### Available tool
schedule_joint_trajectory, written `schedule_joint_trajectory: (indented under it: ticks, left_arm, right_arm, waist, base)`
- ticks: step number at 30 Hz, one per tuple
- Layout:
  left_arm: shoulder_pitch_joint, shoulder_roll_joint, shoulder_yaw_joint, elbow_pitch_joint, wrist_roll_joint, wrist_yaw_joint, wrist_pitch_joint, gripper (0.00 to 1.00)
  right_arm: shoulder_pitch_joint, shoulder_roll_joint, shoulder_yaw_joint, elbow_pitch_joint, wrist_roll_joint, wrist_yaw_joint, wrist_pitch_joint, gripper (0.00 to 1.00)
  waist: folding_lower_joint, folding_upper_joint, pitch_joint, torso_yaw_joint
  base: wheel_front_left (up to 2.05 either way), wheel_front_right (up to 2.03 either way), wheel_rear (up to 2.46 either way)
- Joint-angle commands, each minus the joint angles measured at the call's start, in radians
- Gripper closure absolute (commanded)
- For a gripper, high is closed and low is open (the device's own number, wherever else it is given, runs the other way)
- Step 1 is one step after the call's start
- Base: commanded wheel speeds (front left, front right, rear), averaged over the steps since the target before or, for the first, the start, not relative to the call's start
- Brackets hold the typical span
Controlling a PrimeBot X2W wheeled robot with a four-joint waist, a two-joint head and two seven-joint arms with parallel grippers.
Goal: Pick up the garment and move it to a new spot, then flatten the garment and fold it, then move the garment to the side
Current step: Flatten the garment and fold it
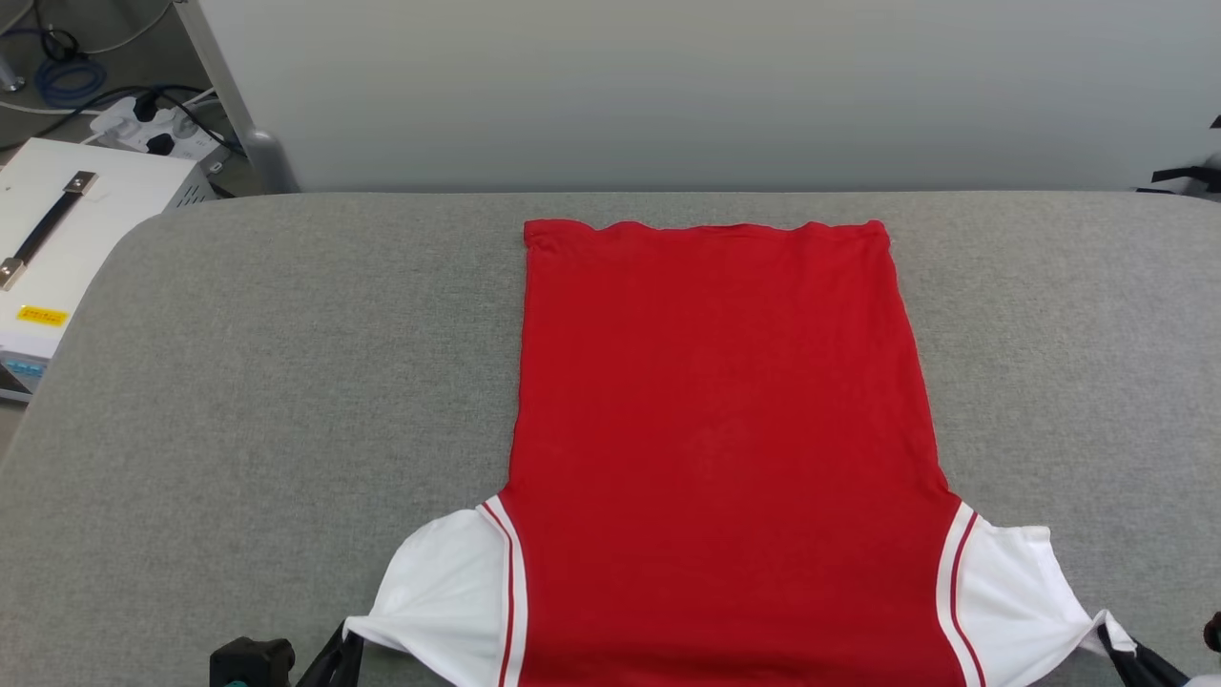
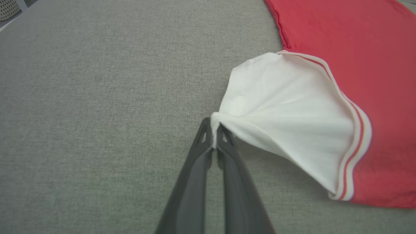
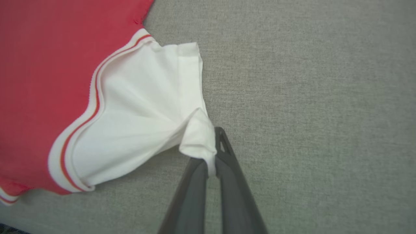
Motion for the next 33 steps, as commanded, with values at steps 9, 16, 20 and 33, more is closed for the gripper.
schedule_joint_trajectory:
  ticks: [9, 16, 20, 33]
  left_arm:
    - [-0.035, -0.027, 0.003, -0.045, 0.051, 0.023, -0.006, 1.00]
    - [-0.057, -0.050, 0.007, -0.110, 0.092, 0.042, -0.006, 1.00]
    - [-0.098, -0.072, 0.005, -0.145, 0.124, 0.043, -0.006, 1.00]
    - [-0.224, -0.204, 0.036, -0.216, 0.230, 0.010, -0.006, 1.00]
  right_arm:
    - [0.016, 0.005, -0.260, -0.171, -0.112, -0.002, 0.028, 0.00]
    - [-0.106, -0.040, -0.482, -0.369, -0.169, -0.002, 0.127, 0.00]
    - [-0.237, -0.066, -0.498, -0.454, -0.172, -0.002, 0.249, 0.00]
    - [-0.780, -0.177, -0.279, -0.293, -0.056, -0.002, 0.856, 0.00]
  waist:
    - [0.0001, 0.0000, 0.012, 0.035]
    - [0.0001, 0.0000, 0.071, 0.084]
    - [0.0001, 0.0000, 0.134, 0.132]
    - [0.0001, 0.0000, 0.398, 0.271]
  base:
    - [0.00, 0.00, 0.00]
    - [0.00, 0.00, 0.00]
    - [0.00, 0.00, 0.00]
    - [0.00, 0.00, 0.00]
